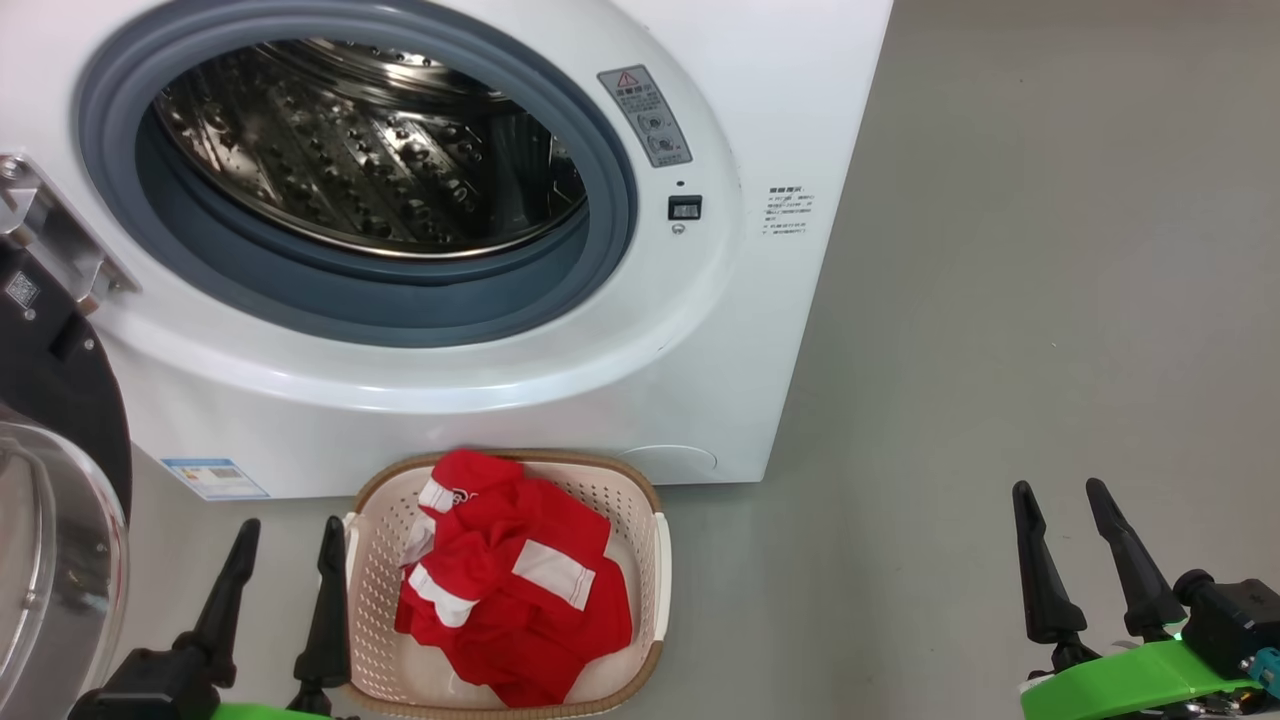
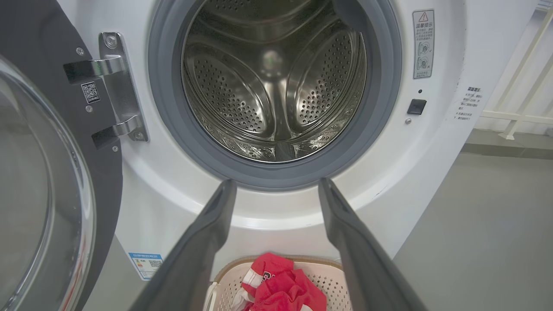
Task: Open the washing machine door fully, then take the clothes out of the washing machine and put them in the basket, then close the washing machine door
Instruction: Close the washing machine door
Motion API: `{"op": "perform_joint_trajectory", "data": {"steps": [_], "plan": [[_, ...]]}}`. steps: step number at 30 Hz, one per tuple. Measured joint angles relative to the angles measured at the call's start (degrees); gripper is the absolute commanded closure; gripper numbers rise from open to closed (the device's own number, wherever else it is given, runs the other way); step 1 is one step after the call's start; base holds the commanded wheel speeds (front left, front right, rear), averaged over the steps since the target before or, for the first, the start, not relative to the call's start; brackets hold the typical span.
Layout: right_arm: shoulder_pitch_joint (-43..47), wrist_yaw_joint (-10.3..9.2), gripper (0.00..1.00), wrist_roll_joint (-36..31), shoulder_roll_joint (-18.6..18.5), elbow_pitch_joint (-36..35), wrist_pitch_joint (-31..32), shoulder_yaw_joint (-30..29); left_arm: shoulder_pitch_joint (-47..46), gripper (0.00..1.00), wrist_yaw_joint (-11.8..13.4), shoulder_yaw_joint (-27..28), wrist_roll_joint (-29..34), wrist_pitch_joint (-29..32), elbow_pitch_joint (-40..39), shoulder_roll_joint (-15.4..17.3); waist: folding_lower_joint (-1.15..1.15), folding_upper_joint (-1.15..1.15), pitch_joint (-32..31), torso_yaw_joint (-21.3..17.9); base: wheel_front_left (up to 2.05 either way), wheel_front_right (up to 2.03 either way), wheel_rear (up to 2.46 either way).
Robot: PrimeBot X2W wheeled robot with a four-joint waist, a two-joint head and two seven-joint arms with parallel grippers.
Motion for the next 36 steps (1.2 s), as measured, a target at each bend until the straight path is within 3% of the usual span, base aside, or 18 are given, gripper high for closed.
{"op": "perform_joint_trajectory", "data": {"steps": [36], "plan": [[0.0, 0.01, 0.00, 0.0, 0.0, -0.1, 0.0, 0.0, 0.0, 0.00, 0.0, -0.1, 0.0, 0.0, -0.2, -0.2, 0.00, 0.00, 0.2, 0.5, -0.65, 0.65, 0.00]]}}
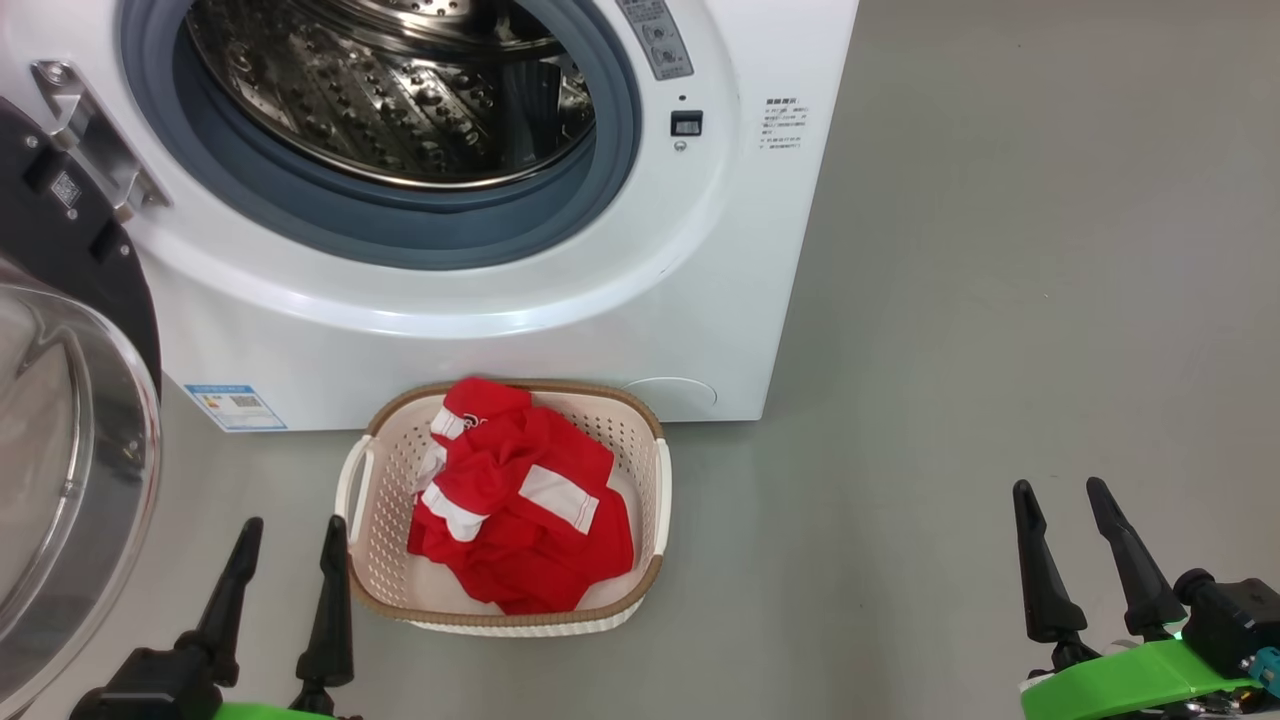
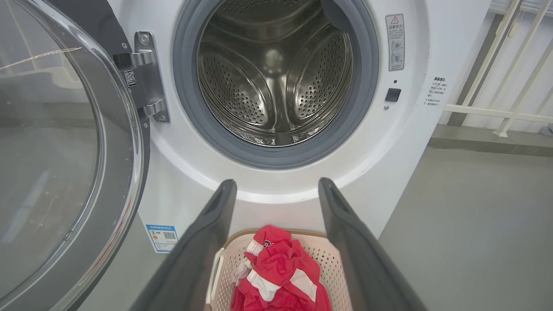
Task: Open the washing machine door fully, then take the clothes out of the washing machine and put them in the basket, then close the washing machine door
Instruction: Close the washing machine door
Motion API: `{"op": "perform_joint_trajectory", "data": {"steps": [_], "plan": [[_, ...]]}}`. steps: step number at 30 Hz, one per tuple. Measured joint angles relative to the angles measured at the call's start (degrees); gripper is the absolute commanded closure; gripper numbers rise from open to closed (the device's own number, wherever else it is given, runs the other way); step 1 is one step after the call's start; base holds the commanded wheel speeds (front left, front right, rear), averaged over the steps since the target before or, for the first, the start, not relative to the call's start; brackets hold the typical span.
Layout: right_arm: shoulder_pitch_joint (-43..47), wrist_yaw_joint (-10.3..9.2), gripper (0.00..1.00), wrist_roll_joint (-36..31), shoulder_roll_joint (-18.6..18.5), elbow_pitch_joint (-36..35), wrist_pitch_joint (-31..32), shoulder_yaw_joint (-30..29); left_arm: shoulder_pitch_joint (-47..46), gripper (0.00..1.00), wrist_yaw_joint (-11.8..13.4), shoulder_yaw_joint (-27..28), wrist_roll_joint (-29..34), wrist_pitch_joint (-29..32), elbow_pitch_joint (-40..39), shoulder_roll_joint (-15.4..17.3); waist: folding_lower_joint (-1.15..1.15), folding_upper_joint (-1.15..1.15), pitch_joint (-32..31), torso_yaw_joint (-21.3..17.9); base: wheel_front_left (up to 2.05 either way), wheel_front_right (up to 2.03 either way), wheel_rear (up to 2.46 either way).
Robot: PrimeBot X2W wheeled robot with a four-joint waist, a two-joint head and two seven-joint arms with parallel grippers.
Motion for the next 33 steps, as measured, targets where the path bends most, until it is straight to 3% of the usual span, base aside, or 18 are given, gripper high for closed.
{"op": "perform_joint_trajectory", "data": {"steps": [17, 33], "plan": [[0.0, 0.00, 0.00, 0.0, 0.0, 0.1, 0.0, 0.3, 0.0, 0.00, 0.0, -0.4, 0.0, 0.0, 0.7, -0.2, 0.00, 0.00, -0.6, 1.9, 0.00, 0.00, 0.00], [1.2, -0.01, 0.00, 0.0, -1.3, 1.4, 0.0, 3.5, 2.6, 0.00, 0.1, -1.3, -3.4, 0.0, 2.6, -0.3, 0.00, 0.00, -2.8, 13.3, 0.00, 0.00, 0.00]]}}
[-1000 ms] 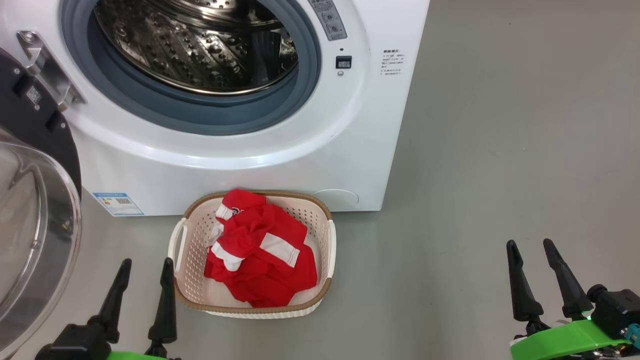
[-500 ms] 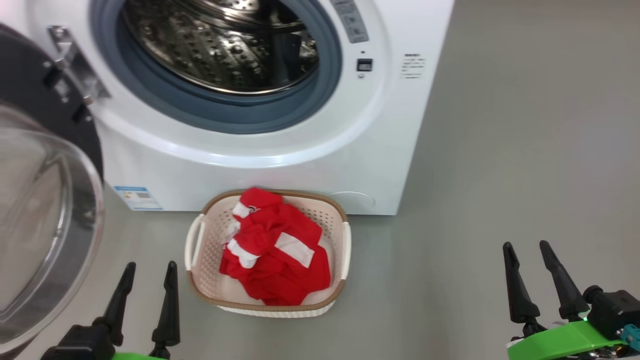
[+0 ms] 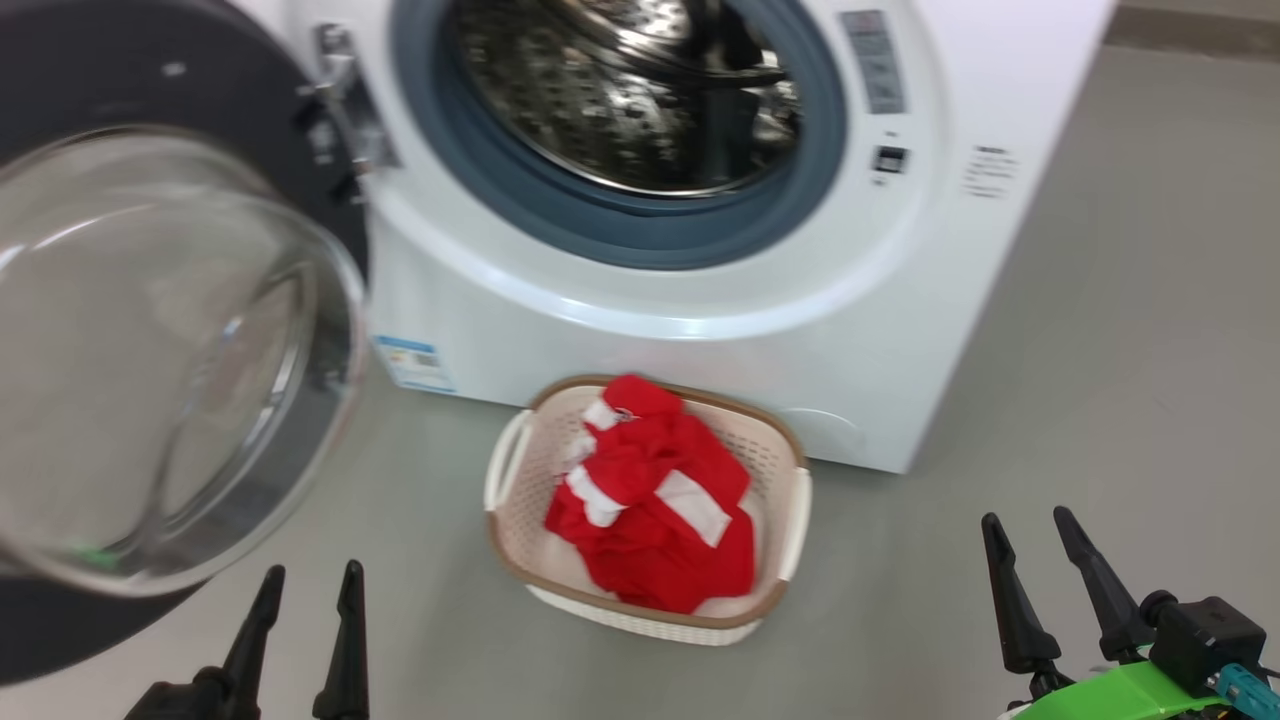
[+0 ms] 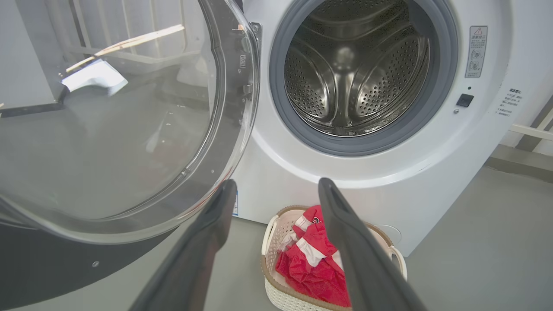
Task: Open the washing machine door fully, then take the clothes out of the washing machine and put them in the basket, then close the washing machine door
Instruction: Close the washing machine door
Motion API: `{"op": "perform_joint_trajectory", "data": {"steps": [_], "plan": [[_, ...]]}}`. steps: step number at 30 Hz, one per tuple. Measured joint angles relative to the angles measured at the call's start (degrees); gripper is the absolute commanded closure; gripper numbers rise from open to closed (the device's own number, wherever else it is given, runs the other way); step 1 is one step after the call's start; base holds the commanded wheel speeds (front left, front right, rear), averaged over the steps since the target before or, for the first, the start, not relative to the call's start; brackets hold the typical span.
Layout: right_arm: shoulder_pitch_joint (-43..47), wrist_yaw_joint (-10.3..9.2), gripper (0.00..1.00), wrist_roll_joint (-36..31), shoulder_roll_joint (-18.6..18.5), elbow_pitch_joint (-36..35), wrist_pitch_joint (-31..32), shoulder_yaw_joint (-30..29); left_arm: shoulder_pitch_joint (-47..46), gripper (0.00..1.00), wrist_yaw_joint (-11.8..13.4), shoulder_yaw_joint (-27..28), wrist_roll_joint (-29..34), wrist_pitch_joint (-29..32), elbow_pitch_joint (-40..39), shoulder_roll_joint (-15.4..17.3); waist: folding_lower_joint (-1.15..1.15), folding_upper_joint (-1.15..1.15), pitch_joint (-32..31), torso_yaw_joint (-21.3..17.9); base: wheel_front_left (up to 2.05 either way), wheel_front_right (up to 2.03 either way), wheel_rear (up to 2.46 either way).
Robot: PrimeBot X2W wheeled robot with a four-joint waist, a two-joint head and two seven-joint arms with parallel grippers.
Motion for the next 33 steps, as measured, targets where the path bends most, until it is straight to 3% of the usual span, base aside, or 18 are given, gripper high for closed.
{"op": "perform_joint_trajectory", "data": {"steps": [17, 33], "plan": [[-0.1, 0.01, 0.00, 0.1, -1.0, 1.3, 0.0, 5.1, 2.9, 0.00, 1.7, -1.6, -4.5, 0.0, -0.5, 0.0, 0.00, 0.00, -1.6, 13.7, 0.00, 0.00, 0.00], [-2.7, 0.01, 0.00, 0.8, -1.9, 3.0, 0.0, 8.5, 3.6, 0.00, 3.6, -1.4, -7.8, 0.0, -2.7, 0.0, 0.00, 0.00, -0.6, 15.5, 0.00, 0.00, 0.00]]}}
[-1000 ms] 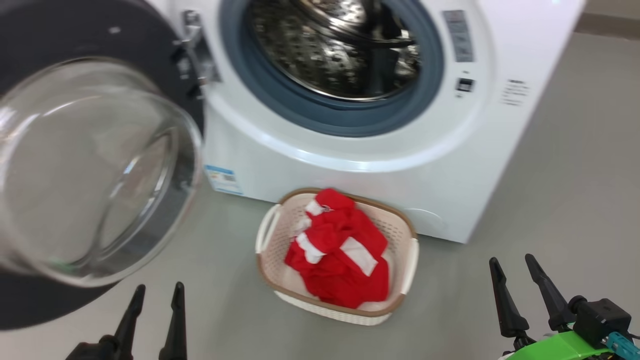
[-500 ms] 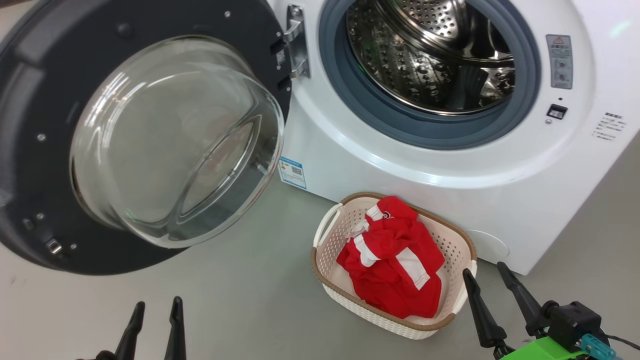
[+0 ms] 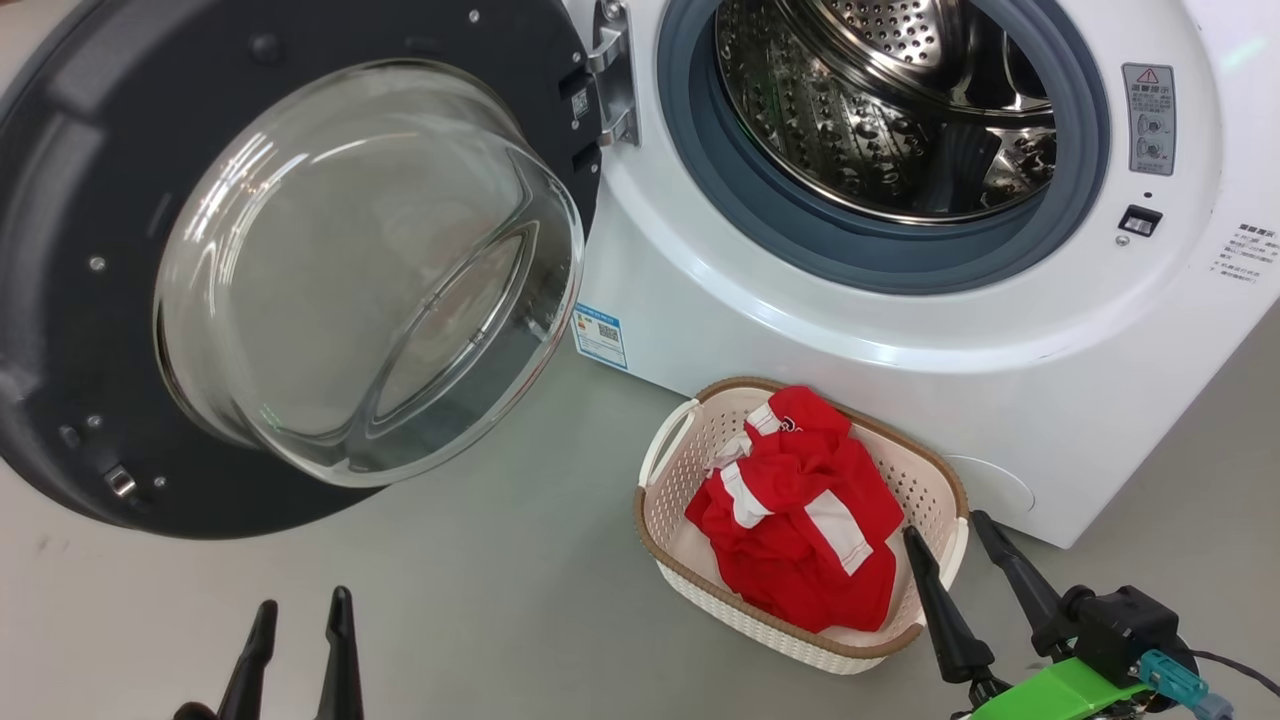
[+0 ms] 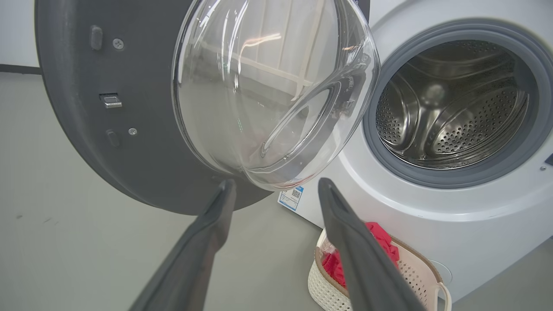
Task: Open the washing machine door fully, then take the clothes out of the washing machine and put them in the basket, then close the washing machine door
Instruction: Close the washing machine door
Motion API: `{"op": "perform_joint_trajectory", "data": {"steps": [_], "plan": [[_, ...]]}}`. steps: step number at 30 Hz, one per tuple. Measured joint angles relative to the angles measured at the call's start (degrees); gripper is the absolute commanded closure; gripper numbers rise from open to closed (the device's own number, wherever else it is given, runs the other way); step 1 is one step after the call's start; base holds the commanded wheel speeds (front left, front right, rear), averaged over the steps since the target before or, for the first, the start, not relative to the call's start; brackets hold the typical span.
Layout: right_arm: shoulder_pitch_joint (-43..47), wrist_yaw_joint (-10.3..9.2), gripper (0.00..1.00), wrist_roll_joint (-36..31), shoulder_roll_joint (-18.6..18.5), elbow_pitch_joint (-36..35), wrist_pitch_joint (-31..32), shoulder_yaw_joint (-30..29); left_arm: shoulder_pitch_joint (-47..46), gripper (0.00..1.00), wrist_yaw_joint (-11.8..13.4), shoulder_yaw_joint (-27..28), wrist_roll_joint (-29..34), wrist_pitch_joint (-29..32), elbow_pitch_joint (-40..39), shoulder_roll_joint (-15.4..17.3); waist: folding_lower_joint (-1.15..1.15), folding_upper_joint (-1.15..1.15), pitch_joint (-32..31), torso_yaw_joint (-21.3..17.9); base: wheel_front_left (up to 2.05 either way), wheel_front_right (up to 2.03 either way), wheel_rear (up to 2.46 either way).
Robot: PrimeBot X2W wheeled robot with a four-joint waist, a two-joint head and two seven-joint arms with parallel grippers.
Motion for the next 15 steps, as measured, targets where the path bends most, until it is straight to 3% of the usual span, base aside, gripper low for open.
{"op": "perform_joint_trajectory", "data": {"steps": [1, 2, 3, 4, 10, 15], "plan": [[0.0, 0.00, 0.00, 0.0, 0.0, 0.0, 0.0, 0.1, 0.0, 0.00, 0.0, 0.0, -0.5, 0.0, 0.0, 0.0, 0.00, 0.00, 0.0, 0.0, 0.00, 0.00, 0.00], [0.0, 0.00, 0.00, 0.0, -0.1, 0.0, 0.0, 0.1, 0.0, 0.31, 0.0, 0.0, -0.9, 0.0, -0.1, 0.0, 0.00, 0.00, 0.1, 0.0, 0.00, 0.00, 0.00], [0.0, -0.01, 0.00, 0.0, -0.1, 0.0, 0.0, 0.0, 0.0, 0.79, 0.0, 0.1, -1.3, 0.0, -0.2, 0.0, 0.00, 0.00, 0.1, 0.0, 0.00, 0.00, 0.00], [0.0, -0.01, 0.00, 0.0, -0.1, 0.0, 0.0, 0.0, 0.0, 1.00, 0.0, 0.1, -1.3, 0.0, -0.2, 0.0, 0.00, 0.00, 0.1, 0.0, 0.00, 0.00, 0.00], [0.0, 0.00, 0.00, 0.0, -0.1, 0.0, 0.0, -0.3, -0.7, 1.00, -0.7, 2.5, -3.0, 0.0, -3.5, 0.0, 0.00, 0.00, 0.2, -0.1, 0.00, 0.00, 0.00], [0.0, 0.00, 0.00, 0.0, -0.1, -0.2, 0.0, -1.0, -5.7, 1.00, -2.6, 8.5, -1.2, 0.0, -9.2, -0.2, 0.00, 0.00, 0.4, -0.2, 0.00, 0.00, 0.00]]}}
